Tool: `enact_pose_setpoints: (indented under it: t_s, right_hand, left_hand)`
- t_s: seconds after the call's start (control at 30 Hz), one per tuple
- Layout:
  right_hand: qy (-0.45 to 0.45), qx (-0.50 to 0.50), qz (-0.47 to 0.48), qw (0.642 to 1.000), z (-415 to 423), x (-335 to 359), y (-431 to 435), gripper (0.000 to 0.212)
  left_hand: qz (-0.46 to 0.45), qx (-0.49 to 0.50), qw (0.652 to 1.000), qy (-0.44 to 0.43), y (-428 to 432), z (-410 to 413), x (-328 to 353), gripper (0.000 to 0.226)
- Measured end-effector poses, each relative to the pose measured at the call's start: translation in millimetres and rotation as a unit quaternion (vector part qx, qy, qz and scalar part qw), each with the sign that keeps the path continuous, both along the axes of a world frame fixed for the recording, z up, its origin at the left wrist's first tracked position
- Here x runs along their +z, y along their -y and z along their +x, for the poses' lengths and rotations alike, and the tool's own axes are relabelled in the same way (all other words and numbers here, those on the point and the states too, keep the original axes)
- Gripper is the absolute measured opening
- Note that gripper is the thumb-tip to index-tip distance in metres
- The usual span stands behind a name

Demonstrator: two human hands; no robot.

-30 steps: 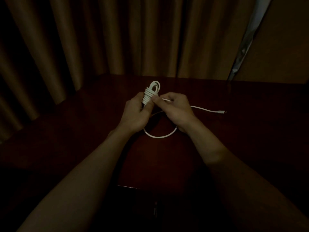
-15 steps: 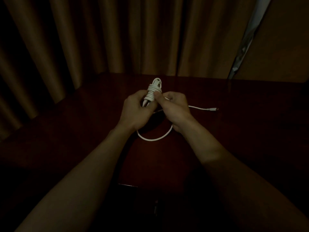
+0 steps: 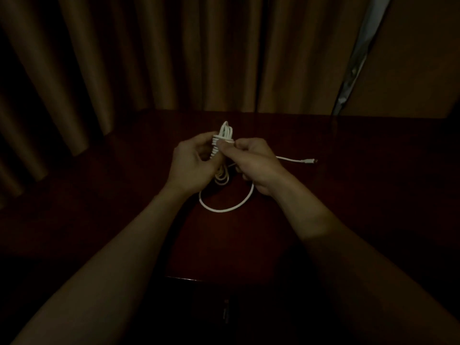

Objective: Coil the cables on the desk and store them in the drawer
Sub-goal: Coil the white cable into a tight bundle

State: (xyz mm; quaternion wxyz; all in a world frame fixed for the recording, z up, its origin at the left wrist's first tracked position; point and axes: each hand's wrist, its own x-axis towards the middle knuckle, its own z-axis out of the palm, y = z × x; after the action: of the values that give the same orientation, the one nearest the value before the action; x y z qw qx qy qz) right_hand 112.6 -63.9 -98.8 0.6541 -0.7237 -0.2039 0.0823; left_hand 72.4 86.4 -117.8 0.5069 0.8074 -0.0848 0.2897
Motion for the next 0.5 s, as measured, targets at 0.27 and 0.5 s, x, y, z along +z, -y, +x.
enact_pose_setpoints:
  t_s: [0.27, 0.5]
  right_hand:
    - [0.030, -0.031, 0.028, 0.999, -3, -4, -10, 0.047]
    - [0.047, -0.022, 0.018, 0.999, -1, -7, -11, 0.046]
  left_hand:
    - [0.062, 0.101, 0.991, 0.064, 3, -5, 3, 0.039]
    - [0.068, 0.078, 0.994, 0.041, 2, -3, 1, 0.042]
